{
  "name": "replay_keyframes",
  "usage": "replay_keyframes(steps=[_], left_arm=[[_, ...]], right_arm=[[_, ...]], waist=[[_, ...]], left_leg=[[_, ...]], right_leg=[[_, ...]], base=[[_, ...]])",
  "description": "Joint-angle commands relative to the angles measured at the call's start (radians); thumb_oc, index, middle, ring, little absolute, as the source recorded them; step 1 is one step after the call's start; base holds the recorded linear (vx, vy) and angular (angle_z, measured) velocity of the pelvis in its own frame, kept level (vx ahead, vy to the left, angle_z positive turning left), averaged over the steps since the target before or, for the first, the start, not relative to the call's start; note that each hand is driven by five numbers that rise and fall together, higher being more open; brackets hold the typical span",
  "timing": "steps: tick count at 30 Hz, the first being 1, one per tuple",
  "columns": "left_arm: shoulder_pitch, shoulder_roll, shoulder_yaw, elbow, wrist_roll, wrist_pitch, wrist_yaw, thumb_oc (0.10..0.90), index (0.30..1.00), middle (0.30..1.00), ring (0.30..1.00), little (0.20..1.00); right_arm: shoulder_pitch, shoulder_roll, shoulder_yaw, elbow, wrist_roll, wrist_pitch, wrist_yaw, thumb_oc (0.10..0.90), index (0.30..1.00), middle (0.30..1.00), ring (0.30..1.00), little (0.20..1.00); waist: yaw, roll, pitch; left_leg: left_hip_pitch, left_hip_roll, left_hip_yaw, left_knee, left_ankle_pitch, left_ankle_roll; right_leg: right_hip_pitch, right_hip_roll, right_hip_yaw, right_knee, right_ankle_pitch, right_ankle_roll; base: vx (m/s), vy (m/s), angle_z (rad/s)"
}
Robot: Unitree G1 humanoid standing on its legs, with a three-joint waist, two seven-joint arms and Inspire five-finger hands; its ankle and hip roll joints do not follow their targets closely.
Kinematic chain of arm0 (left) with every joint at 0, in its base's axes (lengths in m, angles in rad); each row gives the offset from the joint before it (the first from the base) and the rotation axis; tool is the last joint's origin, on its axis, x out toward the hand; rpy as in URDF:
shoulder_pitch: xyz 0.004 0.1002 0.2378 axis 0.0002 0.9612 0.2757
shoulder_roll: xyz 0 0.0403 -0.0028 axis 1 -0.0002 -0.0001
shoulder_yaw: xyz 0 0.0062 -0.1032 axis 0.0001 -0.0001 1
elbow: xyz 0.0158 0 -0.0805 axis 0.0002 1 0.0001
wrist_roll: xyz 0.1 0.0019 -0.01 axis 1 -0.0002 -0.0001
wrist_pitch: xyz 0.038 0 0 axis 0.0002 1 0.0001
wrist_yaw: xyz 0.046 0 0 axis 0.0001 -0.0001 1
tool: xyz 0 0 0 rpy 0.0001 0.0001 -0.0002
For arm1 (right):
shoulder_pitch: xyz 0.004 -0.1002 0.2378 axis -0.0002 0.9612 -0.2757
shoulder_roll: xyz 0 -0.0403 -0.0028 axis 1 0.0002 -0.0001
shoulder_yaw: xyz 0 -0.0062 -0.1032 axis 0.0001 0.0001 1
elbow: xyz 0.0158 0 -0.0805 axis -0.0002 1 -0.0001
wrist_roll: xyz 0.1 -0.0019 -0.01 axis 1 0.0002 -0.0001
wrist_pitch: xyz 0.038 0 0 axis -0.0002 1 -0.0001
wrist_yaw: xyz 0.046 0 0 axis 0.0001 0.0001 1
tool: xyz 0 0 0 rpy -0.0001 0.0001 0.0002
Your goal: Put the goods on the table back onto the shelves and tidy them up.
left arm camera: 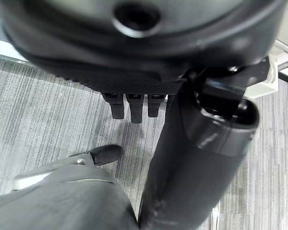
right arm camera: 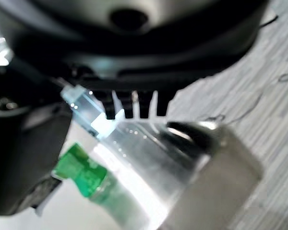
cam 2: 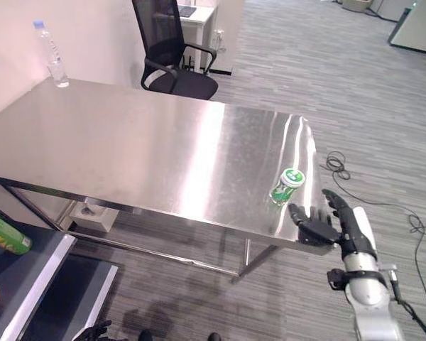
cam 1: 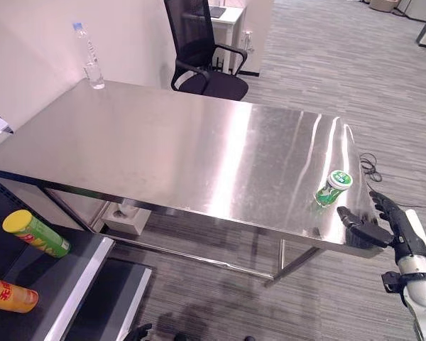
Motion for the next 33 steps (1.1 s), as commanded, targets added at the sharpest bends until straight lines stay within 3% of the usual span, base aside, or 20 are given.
replay_keyframes(steps=[1,16,17,18,19,33], left_arm=[[-0.029,0.056,-0.042,0.043,0.005,-0.002,0.004,0.8,0.9,0.9,0.9,0.9],[-0.028,0.062,-0.061,0.034,0.009,-0.004,0.016,0.8,0.9,0.9,0.9,0.9],[-0.028,0.062,-0.06,0.034,0.009,-0.003,0.015,0.8,0.9,0.9,0.9,0.9],[-0.027,0.062,-0.061,0.036,0.011,-0.003,0.016,0.8,0.9,0.9,0.9,0.9],[-0.027,0.061,-0.06,0.035,0.013,-0.003,0.016,0.8,0.9,0.9,0.9,0.9],[-0.028,0.063,-0.063,0.028,0.028,-0.001,0.014,0.8,0.9,0.9,0.9,0.9]], right_arm=[[-0.145,-0.127,-0.047,-0.027,-0.001,-0.065,-0.087,0.8,0.9,0.9,0.9,0.9],[-0.215,-0.165,-0.01,0.004,-0.044,-0.056,-0.126,0.8,0.9,0.9,0.9,0.9],[-0.215,-0.164,-0.012,0.002,-0.045,-0.056,-0.125,0.687,0.731,0.731,0.731,0.731],[-0.213,-0.164,-0.012,-0.001,-0.048,-0.057,-0.125,0.441,0.361,0.361,0.361,0.361],[-0.211,-0.163,-0.014,-0.004,-0.05,-0.057,-0.125,0.4,0.3,0.3,0.3,0.3],[-0.17,-0.163,-0.047,-0.021,-0.056,-0.054,-0.112,0.4,0.3,0.3,0.3,0.3]], waist=[[0.063,-0.018,0.01],[0.084,-0.021,0.014],[0.085,-0.021,0.014],[0.085,-0.021,0.014],[0.085,-0.021,0.015],[0.08,-0.019,0.01]], left_leg=[[0.021,0.029,-0.035,0.032,-0.113,-0.032],[0.02,0.025,-0.06,0.03,-0.114,-0.031],[0.021,0.025,-0.06,0.029,-0.114,-0.031],[0.022,0.025,-0.061,0.029,-0.114,-0.031],[0.023,0.024,-0.062,0.029,-0.114,-0.031],[0.035,0.026,-0.062,0.024,-0.116,-0.032]], right_leg=[[-0.006,-0.036,-0.012,0.021,-0.052,0.097],[0.003,-0.034,-0.024,0.02,-0.064,0.093],[0.005,-0.034,-0.025,0.02,-0.065,0.093],[0.006,-0.034,-0.026,0.021,-0.065,0.093],[0.008,-0.033,-0.026,0.021,-0.065,0.093],[0.021,-0.034,-0.038,0.019,-0.069,0.093]], base=[[0.01,0.001,0.03],[0.02,-0.001,0.05],[0.0,0.0,0.0],[0.0,0.0,0.0],[0.0,0.0,0.0],[0.0,0.0,0.01]])
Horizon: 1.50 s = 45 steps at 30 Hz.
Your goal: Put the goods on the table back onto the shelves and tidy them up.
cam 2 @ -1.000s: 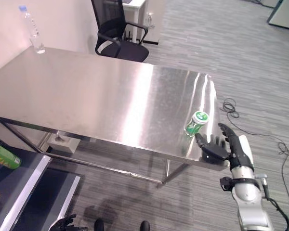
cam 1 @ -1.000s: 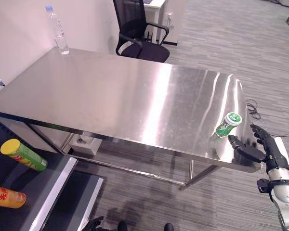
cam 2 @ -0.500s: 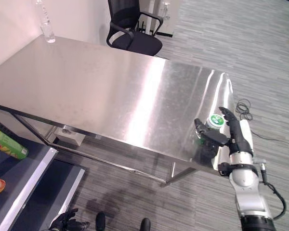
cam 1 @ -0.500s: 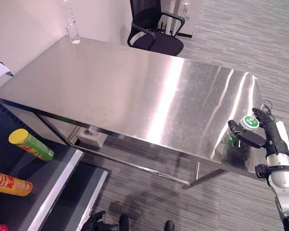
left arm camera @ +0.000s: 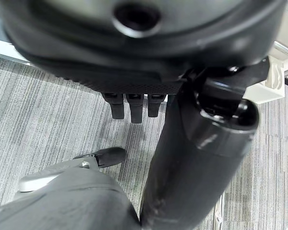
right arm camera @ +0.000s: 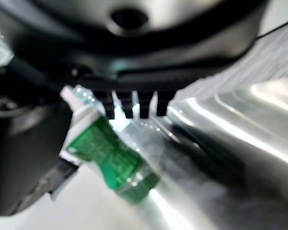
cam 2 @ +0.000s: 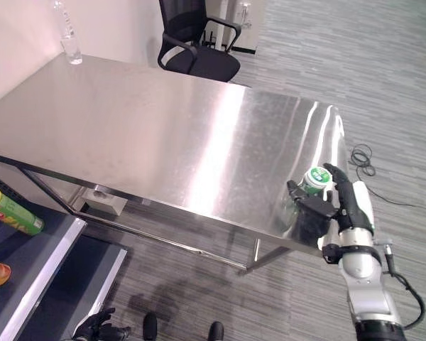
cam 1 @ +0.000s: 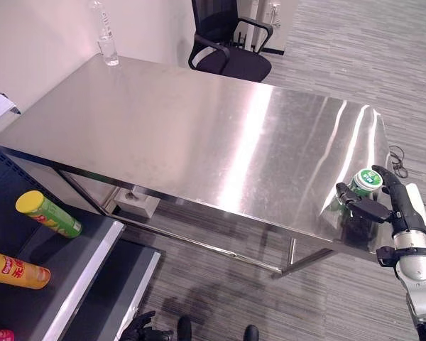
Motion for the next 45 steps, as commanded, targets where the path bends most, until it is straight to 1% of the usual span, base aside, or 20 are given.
replay_keyframes(steps=[1,21,27,34,38,39,40,41,42,43,44,45], left_arm=[[-0.001,0.053,-0.032,0.048,0.027,-0.001,0.01,0.8,0.9,0.9,0.9,0.9],[-0.001,0.056,-0.027,0.048,0.026,0.0,0.009,0.8,0.9,0.9,0.9,0.9],[0.005,0.059,-0.022,0.045,0.029,0.001,0.007,0.8,0.9,0.9,0.9,0.9],[0.003,0.063,-0.016,0.039,0.026,-0.001,0.012,0.8,0.9,0.9,0.9,0.9],[-0.005,0.072,-0.019,0.025,0.019,-0.001,0.011,0.8,0.9,0.9,0.9,0.9],[-0.015,0.078,-0.023,0.023,0.014,-0.003,0.012,0.8,0.9,0.9,0.9,0.9],[-0.02,0.081,-0.026,0.017,0.009,-0.002,0.01,0.8,0.9,0.9,0.9,0.9],[-0.023,0.083,-0.03,0.014,0.006,-0.004,0.007,0.8,0.9,0.9,0.9,0.9],[-0.024,0.083,-0.03,0.014,0.006,-0.003,0.007,0.8,0.9,0.9,0.9,0.9],[-0.023,0.089,-0.027,0.015,0.0,-0.007,0.004,0.8,0.9,0.9,0.9,0.9],[-0.019,0.093,-0.023,0.017,-0.001,-0.008,0.005,0.8,0.9,0.9,0.9,0.9],[-0.019,0.093,-0.023,0.017,-0.001,-0.008,0.005,0.8,0.9,0.9,0.9,0.9]], right_arm=[[-0.063,-0.127,-0.087,-0.061,-0.014,-0.058,-0.058,0.4,0.3,0.3,0.3,0.3],[-0.065,-0.13,-0.092,-0.067,-0.021,-0.057,-0.06,0.4,0.3,0.3,0.3,0.3],[-0.06,-0.136,-0.099,-0.081,-0.023,-0.059,-0.057,0.4,0.3,0.3,0.3,0.3],[-0.081,-0.139,-0.11,-0.144,-0.002,-0.078,-0.06,0.4,0.3,0.3,0.3,0.3],[-0.1,-0.162,-0.127,-0.223,-0.004,-0.099,-0.065,0.4,0.3,0.3,0.3,0.3],[-0.116,-0.172,-0.14,-0.269,-0.001,-0.114,-0.072,0.4,0.3,0.3,0.3,0.3],[-0.123,-0.177,-0.149,-0.296,0.0,-0.119,-0.077,0.4,0.3,0.3,0.3,0.3],[-0.131,-0.179,-0.156,-0.309,0.004,-0.124,-0.081,0.4,0.3,0.3,0.3,0.3],[-0.131,-0.179,-0.156,-0.309,0.004,-0.123,-0.081,0.4,0.3,0.3,0.3,0.3],[-0.155,-0.187,-0.161,-0.319,0.01,-0.132,-0.084,0.4,0.3,0.3,0.3,0.3],[-0.172,-0.197,-0.157,-0.316,0.012,-0.133,-0.084,0.4,0.3,0.3,0.3,0.3],[-0.173,-0.197,-0.155,-0.315,0.012,-0.134,-0.085,0.4,0.3,0.3,0.3,0.3]], waist=[[0.041,-0.032,-0.03],[0.043,-0.037,-0.032],[0.043,-0.037,-0.04],[0.042,-0.035,-0.048],[0.048,-0.032,-0.051],[0.051,-0.025,-0.048],[0.049,-0.019,-0.04],[0.047,-0.016,-0.038],[0.047,-0.016,-0.038],[0.056,-0.015,-0.038],[0.068,-0.018,-0.045],[0.066,-0.018,-0.044]], left_leg=[[0.042,0.024,-0.03,0.023,-0.12,-0.031],[0.041,0.025,-0.033,0.022,-0.12,-0.032],[0.049,0.024,-0.033,0.023,-0.124,-0.031],[0.055,0.024,-0.037,0.03,-0.127,-0.032],[0.048,0.021,-0.063,0.037,-0.123,-0.032],[0.036,0.019,-0.093,0.038,-0.116,-0.032],[0.032,0.021,-0.111,0.041,-0.116,-0.033],[0.02,0.018,-0.127,0.043,-0.106,-0.031],[0.018,0.018,-0.127,0.043,-0.106,-0.031],[0.011,0.017,-0.141,0.047,-0.098,-0.038],[0.009,0.016,-0.143,0.048,-0.098,-0.042],[0.009,0.016,-0.144,0.048,-0.098,-0.042]], right_leg=[[0.011,-0.045,-0.011,0.018,-0.066,0.089],[0.013,-0.044,-0.021,0.02,-0.067,0.089],[0.022,-0.045,-0.024,0.021,-0.07,0.088],[0.032,-0.047,-0.027,0.032,-0.077,0.088],[0.026,-0.059,-0.032,0.089,-0.098,0.084],[0.007,-0.069,-0.018,0.151,-0.114,0.084],[-0.006,-0.07,0.004,0.198,-0.135,0.083],[-0.021,-0.064,0.033,0.223,-0.139,0.087],[-0.026,-0.064,0.034,0.229,-0.142,0.087],[-0.028,-0.053,0.074,0.235,-0.152,0.084],[-0.015,-0.058,0.063,0.211,-0.15,0.08],[-0.012,-0.057,0.062,0.207,-0.148,0.08]], base=[[0.0,0.0,0.0],[0.0,0.0,0.0],[0.0,0.0,0.0],[0.0,0.0,0.0],[-0.05,-0.027,0.11],[-0.1,-0.057,0.37],[-0.14,-0.059,0.47],[-0.08,-0.034,0.51],[-0.12,-0.074,0.72],[-0.08,-0.099,0.66],[-0.08,-0.098,0.56],[-0.06,-0.14,0.22]])
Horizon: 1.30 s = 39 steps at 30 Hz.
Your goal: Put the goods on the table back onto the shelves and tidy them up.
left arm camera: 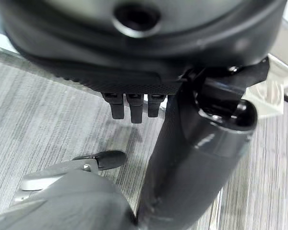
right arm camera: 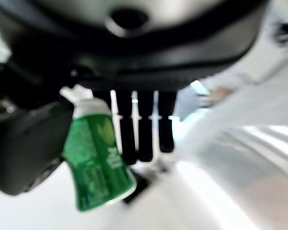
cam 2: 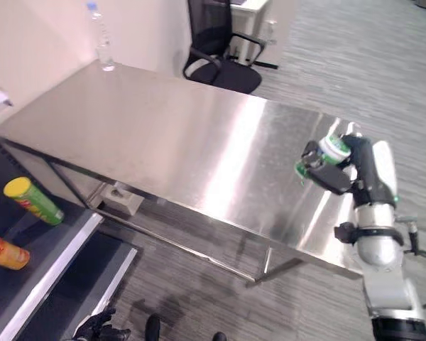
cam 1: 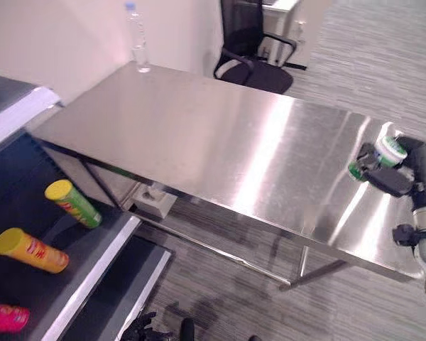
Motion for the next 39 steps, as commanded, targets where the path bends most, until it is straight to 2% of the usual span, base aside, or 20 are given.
replay_keyframes(steps=[1,2,7,8,11,12,13,20,22,23,24,26,27,28,29,31,33,34,37,39], left_arm=[[0.003,0.086,-0.003,0.021,-0.008,-0.012,0.009,0.8,0.9,0.9,0.9,0.9],[0.004,0.085,-0.001,0.021,-0.008,-0.012,0.009,0.8,0.9,0.9,0.9,0.9],[0.023,0.08,0.004,0.053,-0.015,-0.01,0.009,0.8,0.9,0.9,0.9,0.9],[0.022,0.079,0.004,0.054,-0.015,-0.01,0.009,0.8,0.9,0.9,0.9,0.9],[0.027,0.077,-0.002,0.06,-0.024,-0.01,0.008,0.8,0.9,0.9,0.9,0.9],[0.026,0.075,-0.001,0.061,-0.024,-0.01,0.008,0.8,0.9,0.9,0.9,0.9],[0.029,0.076,-0.008,0.064,-0.035,-0.012,0.007,0.8,0.9,0.9,0.9,0.9],[0.028,0.073,-0.005,0.064,-0.035,-0.012,0.007,0.8,0.9,0.9,0.9,0.9],[0.029,0.081,-0.002,0.058,-0.049,-0.016,0.01,0.8,0.9,0.9,0.9,0.9],[0.023,0.085,0.017,0.056,-0.05,-0.015,0.021,0.8,0.9,0.9,0.9,0.9],[0.031,0.079,0.042,0.059,-0.055,-0.012,0.023,0.8,0.9,0.9,0.9,0.9],[0.032,0.078,0.057,0.068,-0.054,-0.01,0.027,0.8,0.9,0.9,0.9,0.9],[0.04,0.073,0.064,0.068,-0.048,-0.008,0.028,0.8,0.9,0.9,0.9,0.9],[0.042,0.073,0.065,0.067,-0.048,-0.008,0.028,0.8,0.9,0.9,0.9,0.9],[0.046,0.07,0.071,0.064,-0.044,-0.006,0.027,0.8,0.9,0.9,0.9,0.9],[0.047,0.067,0.071,0.064,-0.043,-0.005,0.025,0.8,0.9,0.9,0.9,0.9],[0.042,0.062,0.066,0.067,-0.033,-0.002,0.025,0.8,0.9,0.9,0.9,0.9],[0.042,0.057,0.056,0.054,-0.021,0.003,0.021,0.8,0.9,0.9,0.9,0.9],[0.05,0.054,0.055,0.054,-0.008,0.008,0.02,0.8,0.9,0.9,0.9,0.9],[0.061,0.058,0.053,0.053,0.008,0.012,0.017,0.8,0.9,0.9,0.9,0.9]], right_arm=[[-0.153,-0.127,-0.053,-0.066,0.031,-0.09,-0.06,0.4,0.3,0.3,0.3,0.3],[-0.156,-0.128,-0.05,-0.064,0.031,-0.091,-0.061,0.4,0.3,0.3,0.3,0.3],[-0.226,-0.184,-0.018,-0.08,0.086,-0.124,-0.042,0.4,0.3,0.3,0.3,0.3],[-0.228,-0.186,-0.017,-0.078,0.087,-0.125,-0.041,0.4,0.3,0.3,0.3,0.3],[-0.295,-0.207,0.018,-0.09,0.132,-0.149,-0.032,0.4,0.3,0.3,0.3,0.3],[-0.299,-0.209,0.02,-0.088,0.132,-0.15,-0.032,0.4,0.3,0.3,0.3,0.3],[-0.339,-0.214,0.046,-0.09,0.161,-0.16,-0.029,0.4,0.3,0.3,0.3,0.3],[-0.347,-0.216,0.052,-0.086,0.161,-0.161,-0.029,0.4,0.3,0.3,0.3,0.3],[-0.438,-0.253,0.099,-0.086,0.207,-0.176,-0.018,0.4,0.3,0.3,0.3,0.3],[-0.515,-0.29,0.156,-0.075,0.208,-0.167,-0.03,0.4,0.3,0.3,0.3,0.3],[-0.53,-0.291,0.166,-0.087,0.208,-0.166,-0.025,0.4,0.3,0.3,0.3,0.3],[-0.532,-0.296,0.164,-0.095,0.226,-0.163,-0.008,0.4,0.3,0.3,0.3,0.3],[-0.534,-0.297,0.17,-0.1,0.265,-0.163,0.017,0.4,0.3,0.3,0.3,0.3],[-0.534,-0.297,0.17,-0.1,0.266,-0.163,0.019,0.4,0.3,0.3,0.3,0.3],[-0.526,-0.303,0.169,-0.106,0.301,-0.158,0.041,0.4,0.3,0.3,0.3,0.3],[-0.525,-0.3,0.173,-0.107,0.316,-0.156,0.053,0.4,0.3,0.3,0.3,0.3],[-0.518,-0.297,0.175,-0.106,0.348,-0.155,0.073,0.4,0.3,0.3,0.3,0.3],[-0.506,-0.302,0.164,-0.118,0.364,-0.152,0.081,0.4,0.3,0.3,0.3,0.3],[-0.502,-0.29,0.162,-0.126,0.372,-0.142,0.091,0.4,0.3,0.3,0.3,0.3],[-0.511,-0.273,0.167,-0.134,0.394,-0.138,0.107,0.4,0.3,0.3,0.3,0.3]], waist=[[0.076,-0.046,-0.052],[0.07,-0.045,-0.051],[0.111,-0.055,-0.054],[0.108,-0.054,-0.053],[0.14,-0.046,-0.044],[0.134,-0.044,-0.044],[0.156,-0.038,-0.038],[0.146,-0.034,-0.039],[0.185,-0.02,-0.014],[0.173,-0.032,0.004],[0.172,-0.034,-0.006],[0.164,-0.038,-0.011],[0.147,-0.041,-0.025],[0.147,-0.04,-0.024],[0.132,-0.039,-0.036],[0.125,-0.038,-0.044],[0.101,-0.031,-0.063],[0.083,-0.019,-0.074],[0.081,-0.009,-0.087],[0.088,0.001,-0.102]], left_leg=[[0.003,0.027,0.001,0.052,-0.126,-0.038],[0.003,0.026,-0.003,0.052,-0.126,-0.038],[-0.031,0.061,-0.057,0.039,-0.069,-0.091],[-0.031,0.062,-0.061,0.038,-0.068,-0.092],[-0.053,0.09,-0.119,0.032,-0.03,-0.127],[-0.059,0.089,-0.124,0.031,-0.025,-0.127],[-0.063,0.102,-0.147,0.027,-0.01,-0.143],[-0.069,0.101,-0.156,0.026,-0.004,-0.143],[-0.092,0.112,-0.183,0.021,0.025,-0.17],[-0.155,0.151,0.036,0.125,0.01,-0.149],[-0.137,0.162,0.07,0.17,-0.007,-0.146],[-0.108,0.171,0.087,0.207,-0.046,-0.137],[-0.052,0.204,0.126,0.233,-0.099,-0.133],[-0.05,0.206,0.127,0.235,-0.103,-0.134],[0.0,0.226,0.168,0.264,-0.123,-0.135],[0.028,0.227,0.188,0.265,-0.138,-0.139],[0.089,0.235,0.245,0.238,-0.157,-0.144],[0.09,0.232,0.311,0.211,-0.144,-0.144],[0.098,0.215,0.336,0.167,-0.148,-0.142],[0.119,0.187,0.342,0.109,-0.153,-0.135]], right_leg=[[-0.027,-0.055,0.031,0.086,-0.088,0.069],[-0.021,-0.054,0.026,0.08,-0.087,0.068],[0.027,0.009,-0.027,0.013,-0.113,0.038],[0.028,0.011,-0.031,0.012,-0.114,0.037],[0.053,0.056,-0.071,0.003,-0.14,0.004],[0.051,0.056,-0.076,0.002,-0.135,0.005],[0.062,0.08,-0.087,0.003,-0.152,-0.013],[0.06,0.081,-0.095,0.002,-0.147,-0.012],[0.087,0.113,-0.133,-0.011,-0.163,-0.036],[0.083,0.091,-0.204,-0.027,-0.141,-0.032],[0.076,0.079,-0.224,-0.03,-0.123,-0.031],[0.068,0.058,-0.247,-0.023,-0.117,-0.03],[0.062,0.044,-0.266,-0.02,-0.13,-0.029],[0.065,0.046,-0.265,-0.019,-0.133,-0.03],[0.055,0.031,-0.301,-0.017,-0.123,-0.028],[0.05,0.024,-0.318,-0.016,-0.117,-0.027],[0.036,0.005,-0.364,-0.003,-0.106,-0.024],[0.031,-0.018,-0.415,0.009,-0.091,-0.017],[0.035,-0.031,-0.431,0.011,-0.078,-0.013],[0.034,-0.049,-0.447,0.016,-0.055,0.003]], base=[[-0.04,-0.107,0.16],[-0.09,-0.206,0.26],[-0.09,-0.165,0.29],[-0.12,-0.189,0.47],[-0.12,-0.2,0.55],[-0.09,-0.177,0.58],[-0.08,-0.101,0.52],[-0.02,-0.031,0.31],[-0.27,-0.178,0.02],[-0.39,-0.059,0.3],[-0.34,0.017,0.78],[-0.09,0.044,1.28],[-0.03,0.016,0.86],[-0.05,0.069,0.66],[-0.07,0.098,0.94],[-0.06,0.095,1.05],[-0.08,0.19,0.92],[-0.07,0.213,1.04],[-0.01,0.151,1.05],[-0.03,0.239,0.85]])
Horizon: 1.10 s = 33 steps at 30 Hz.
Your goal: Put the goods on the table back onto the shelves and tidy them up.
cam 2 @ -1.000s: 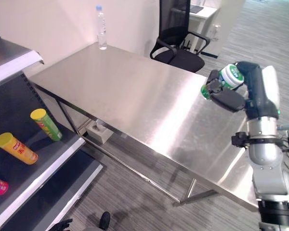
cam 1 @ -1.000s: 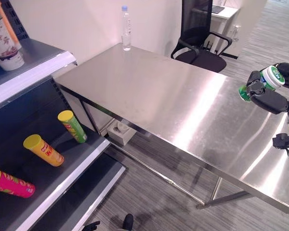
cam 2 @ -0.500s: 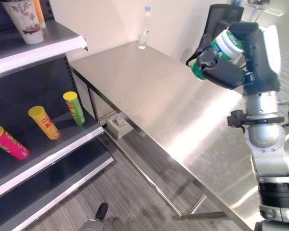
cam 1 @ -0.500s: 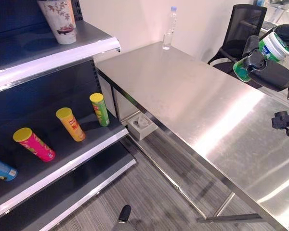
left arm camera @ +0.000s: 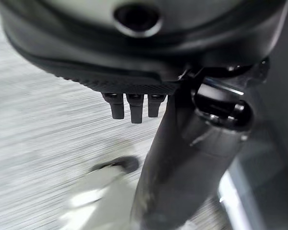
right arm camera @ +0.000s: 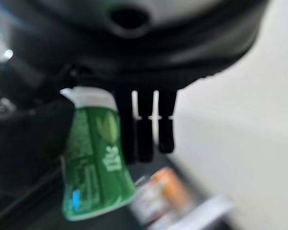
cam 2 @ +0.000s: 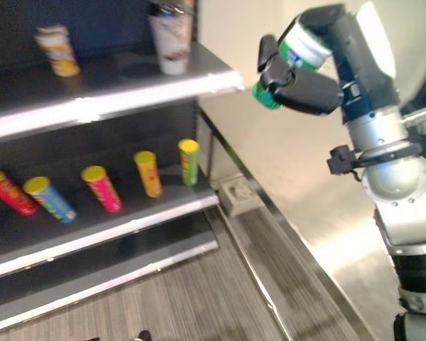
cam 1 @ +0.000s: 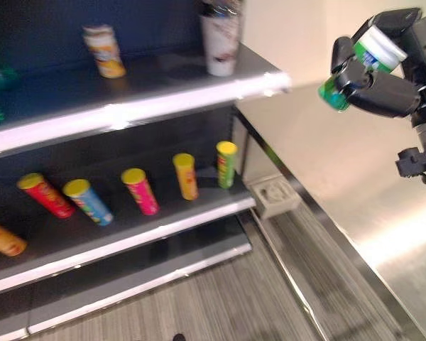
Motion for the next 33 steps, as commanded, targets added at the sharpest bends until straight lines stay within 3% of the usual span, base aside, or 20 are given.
replay_keyframes(steps=[1,12,19,22,33], left_arm=[[0.012,0.03,-0.025,0.017,0.029,-0.015,0.0,0.8,0.9,0.9,0.9,0.9],[0.025,0.044,-0.011,0.014,0.027,-0.018,0.002,0.8,0.9,0.9,0.9,0.9],[0.049,0.054,-0.02,-0.042,0.014,-0.024,-0.003,0.8,0.9,0.9,0.9,0.9],[0.057,0.057,-0.019,-0.057,0.006,-0.026,-0.006,0.8,0.9,0.9,0.9,0.9],[0.057,0.055,-0.018,-0.057,0.006,-0.026,-0.006,0.8,0.9,0.9,0.9,0.9]], right_arm=[[-0.106,0.021,-0.061,-0.004,0.099,-0.048,-0.016,0.4,0.3,0.3,0.3,0.3],[-0.242,0.036,0.056,0.011,0.105,-0.042,-0.009,0.4,0.3,0.3,0.3,0.3],[-0.328,0.073,0.14,0.022,0.064,-0.037,-0.014,0.4,0.3,0.3,0.3,0.3],[-0.359,0.078,0.177,0.025,0.042,-0.032,-0.013,0.4,0.3,0.3,0.3,0.3],[-0.362,0.078,0.18,0.027,0.042,-0.032,-0.013,0.4,0.3,0.3,0.3,0.3]], waist=[[0.023,-0.007,-0.108],[0.06,-0.022,-0.106],[0.104,-0.033,-0.099],[0.111,-0.028,-0.092],[0.11,-0.027,-0.092]], left_leg=[[0.03,0.086,0.039,0.047,-0.16,-0.136],[0.006,-0.014,-0.001,0.037,-0.195,-0.086],[-0.01,-0.079,-0.032,0.044,-0.217,-0.055],[-0.004,-0.09,-0.039,0.04,-0.219,-0.046],[-0.004,-0.091,-0.038,0.04,-0.219,-0.046]], right_leg=[[-0.034,0.016,-0.029,-0.032,0.011,0.005],[-0.047,-0.085,-0.043,-0.01,0.088,0.063],[-0.05,-0.147,-0.05,0.0,0.134,0.099],[-0.057,-0.171,-0.044,0.037,0.133,0.1],[-0.057,-0.172,-0.044,0.038,0.132,0.1]], base=[[-0.06,0.232,0.77],[-0.04,0.146,0.07],[-0.04,0.129,0.06],[-0.01,0.081,0.06],[0.0,0.007,0.05]])
